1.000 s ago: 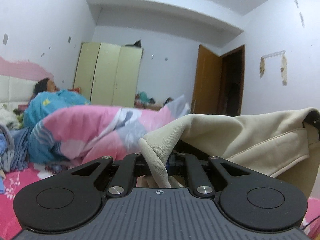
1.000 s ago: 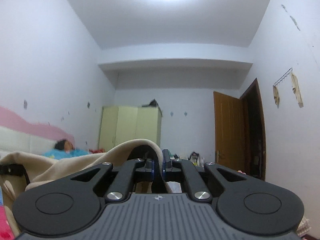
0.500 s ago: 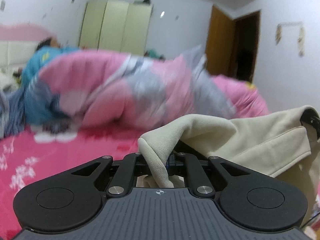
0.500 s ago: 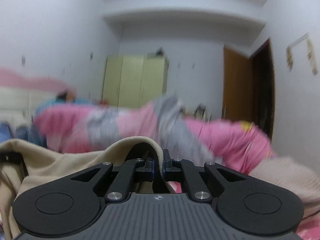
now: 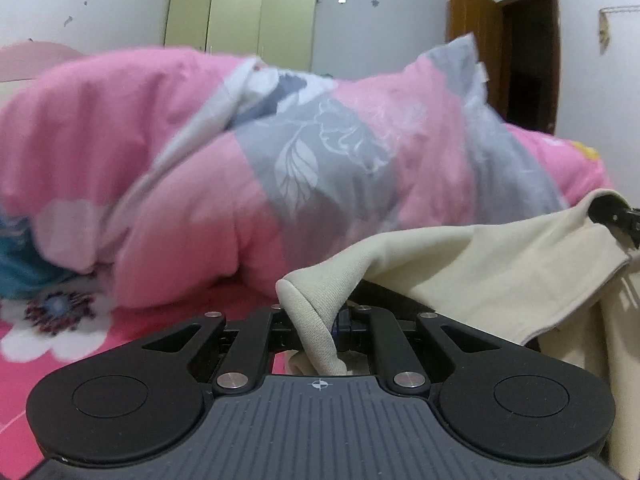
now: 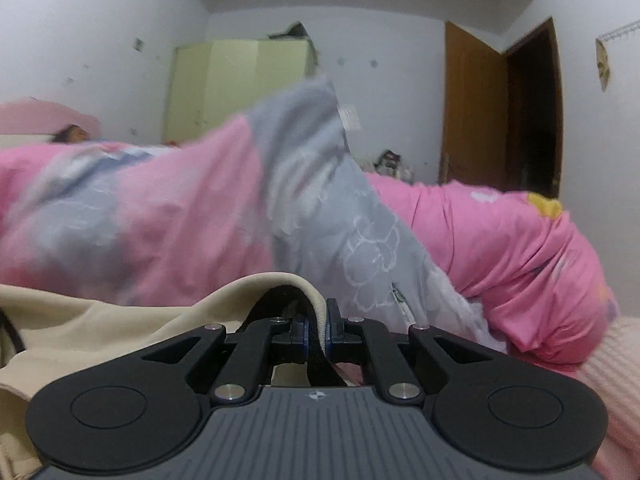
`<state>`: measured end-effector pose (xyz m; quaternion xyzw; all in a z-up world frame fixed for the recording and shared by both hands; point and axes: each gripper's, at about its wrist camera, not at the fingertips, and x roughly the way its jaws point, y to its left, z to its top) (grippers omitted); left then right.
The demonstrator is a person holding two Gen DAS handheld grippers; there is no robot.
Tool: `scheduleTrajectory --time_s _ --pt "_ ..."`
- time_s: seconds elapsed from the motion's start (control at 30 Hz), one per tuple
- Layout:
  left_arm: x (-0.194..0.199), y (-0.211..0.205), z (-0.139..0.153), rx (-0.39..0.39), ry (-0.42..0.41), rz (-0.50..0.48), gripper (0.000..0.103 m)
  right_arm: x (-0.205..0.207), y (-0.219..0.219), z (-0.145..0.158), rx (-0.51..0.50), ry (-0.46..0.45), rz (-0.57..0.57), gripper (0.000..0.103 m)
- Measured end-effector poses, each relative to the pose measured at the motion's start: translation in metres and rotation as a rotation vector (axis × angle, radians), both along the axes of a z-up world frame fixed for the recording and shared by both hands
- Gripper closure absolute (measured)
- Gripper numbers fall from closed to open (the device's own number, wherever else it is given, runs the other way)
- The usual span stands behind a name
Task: Fold clothes
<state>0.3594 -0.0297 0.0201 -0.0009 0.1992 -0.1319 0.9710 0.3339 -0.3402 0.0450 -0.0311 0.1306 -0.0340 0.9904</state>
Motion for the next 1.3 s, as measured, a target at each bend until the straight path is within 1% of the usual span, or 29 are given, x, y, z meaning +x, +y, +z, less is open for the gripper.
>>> scheduleTrajectory --time_s 0.03,0.07,0.1,0.13,0.17,0.2,0.23,0.27,0.3,0.33,0.37,0.4,0.47,0.57,0.63,0.7,0.77,0.8,0.83,0.9,0.97,1.07,1.1,1.13,1.17,1.2,1.23,1.27,1.3 --pt "0.013 -0.003 -0.009 -0.003 0.013 0.011 0.092 0.020 -0.002 -0.014 0.009 0.051 0.004 0.096" --pt "0.028 -0.005 -0.021 -0.005 0.048 0.017 0.090 0.039 -0.004 -0.028 0.017 0.101 0.008 0.095" --pt "0.040 -0.007 -0.034 -0.002 0.101 0.018 0.086 0.059 -0.006 -0.042 0.025 0.157 0.013 0.092" --pt "0.050 -0.007 -0.046 0.001 0.162 0.020 0.085 0.075 -0.007 -0.059 0.026 0.248 0.017 0.090" --pt "0.055 -0.006 -0.056 -0.005 0.220 0.022 0.082 0.090 -0.008 -0.078 0.025 0.357 0.012 0.081" --pt "0.057 -0.003 -0.066 -0.016 0.276 0.022 0.081 0.097 -0.011 -0.093 0.031 0.443 -0.002 0.069" --pt "0.053 0.001 -0.069 -0.030 0.290 0.025 0.080 0.099 -0.014 -0.102 0.046 0.504 -0.023 0.065" --pt "0.046 0.006 -0.068 -0.044 0.283 0.029 0.074 0.092 -0.021 -0.103 0.079 0.509 -0.033 0.062" --pt "0.039 0.011 -0.068 -0.059 0.275 0.033 0.064 0.085 -0.028 -0.103 0.115 0.511 -0.042 0.056" --pt "0.029 0.016 -0.063 -0.070 0.256 0.038 0.058 0.074 -0.038 -0.097 0.172 0.492 -0.039 0.053" --pt "0.019 0.022 -0.055 -0.080 0.230 0.044 0.047 0.061 -0.046 -0.090 0.225 0.475 -0.033 0.043" --pt "0.009 0.027 -0.047 -0.089 0.204 0.049 0.038 0.043 -0.050 -0.082 0.263 0.469 -0.008 0.034" --pt "-0.013 0.036 -0.029 -0.103 0.158 0.056 0.031 0.007 -0.059 -0.067 0.338 0.456 0.042 0.033" --pt "-0.053 0.045 -0.003 -0.103 0.120 0.026 0.028 -0.047 -0.072 -0.043 0.451 0.437 0.117 0.029" --pt "-0.081 0.050 0.011 -0.099 0.107 -0.013 0.021 -0.084 -0.080 -0.027 0.526 0.422 0.168 0.027" --pt "-0.110 0.047 0.018 -0.093 0.111 -0.076 0.007 -0.120 -0.088 -0.013 0.601 0.413 0.223 0.020" --pt "-0.139 0.042 0.023 -0.089 0.115 -0.141 0.003 -0.164 -0.081 -0.017 0.669 0.464 0.323 0.018" --pt "-0.154 0.038 0.023 -0.085 0.129 -0.175 0.003 -0.182 -0.075 -0.021 0.687 0.484 0.357 0.018" --pt "-0.168 0.034 0.020 -0.081 0.148 -0.211 0.003 -0.199 -0.067 -0.026 0.692 0.501 0.383 0.018" --pt "-0.179 0.025 0.013 -0.091 0.203 -0.261 0.002 -0.228 -0.048 -0.036 0.668 0.512 0.413 0.017" --pt "-0.192 0.019 0.002 -0.126 0.269 -0.293 0.002 -0.246 -0.026 -0.045 0.563 0.498 0.411 0.016" --pt "-0.206 0.013 -0.017 -0.212 0.371 -0.316 0.002 -0.261 0.001 -0.060 0.408 0.455 0.357 0.012" --pt "-0.208 0.013 -0.023 -0.252 0.402 -0.316 0.002 -0.266 0.009 -0.065 0.369 0.444 0.343 0.013" --pt "-0.209 0.013 -0.028 -0.288 0.434 -0.317 0.002 -0.267 0.011 -0.072 0.399 0.454 0.352 0.017" --pt "-0.211 0.013 -0.032 -0.315 0.462 -0.318 0.002 -0.269 0.014 -0.078 0.433 0.463 0.360 0.036" --pt "-0.212 0.012 -0.036 -0.338 0.488 -0.318 0.002 -0.272 0.014 -0.083 0.487 0.462 0.372 0.053" --pt "-0.213 0.012 -0.038 -0.355 0.505 -0.323 0.002 -0.276 0.014 -0.087 0.535 0.458 0.383 0.060" --pt "-0.214 0.011 -0.038 -0.369 0.517 -0.329 0.002 -0.282 0.014 -0.087 0.554 0.435 0.396 0.076" --pt "-0.215 0.011 -0.039 -0.383 0.522 -0.336 0.001 -0.288 0.015 -0.087 0.572 0.413 0.410 0.082"
